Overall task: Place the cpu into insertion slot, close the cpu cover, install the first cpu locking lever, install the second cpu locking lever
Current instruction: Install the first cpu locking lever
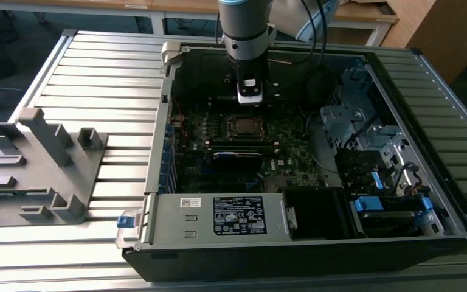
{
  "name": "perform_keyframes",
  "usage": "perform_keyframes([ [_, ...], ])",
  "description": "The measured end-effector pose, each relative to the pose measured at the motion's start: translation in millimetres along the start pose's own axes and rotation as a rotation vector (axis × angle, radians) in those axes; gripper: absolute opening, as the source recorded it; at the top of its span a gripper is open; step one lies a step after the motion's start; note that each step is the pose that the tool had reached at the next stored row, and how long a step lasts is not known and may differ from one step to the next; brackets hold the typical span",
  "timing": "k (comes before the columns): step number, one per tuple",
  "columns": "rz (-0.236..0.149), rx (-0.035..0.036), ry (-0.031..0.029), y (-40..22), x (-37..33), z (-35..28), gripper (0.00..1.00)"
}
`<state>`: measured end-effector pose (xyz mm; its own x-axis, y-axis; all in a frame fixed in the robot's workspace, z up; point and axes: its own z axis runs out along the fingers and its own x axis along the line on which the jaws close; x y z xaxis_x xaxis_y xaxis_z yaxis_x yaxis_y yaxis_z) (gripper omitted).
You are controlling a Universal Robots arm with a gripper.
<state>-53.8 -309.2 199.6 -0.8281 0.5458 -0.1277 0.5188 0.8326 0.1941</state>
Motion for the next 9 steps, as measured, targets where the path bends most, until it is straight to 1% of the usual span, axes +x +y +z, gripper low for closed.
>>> perform_keyframes([
  [2,-0.001,0.0041,-0.0028,-0.1,0.0,0.7,0.10],
  [4,-0.002,0.0058,-0.0042,-0.2,0.0,1.6,0.10],
  [9,-0.004,0.0157,-0.0111,-0.5,0.2,3.1,0.10],
])
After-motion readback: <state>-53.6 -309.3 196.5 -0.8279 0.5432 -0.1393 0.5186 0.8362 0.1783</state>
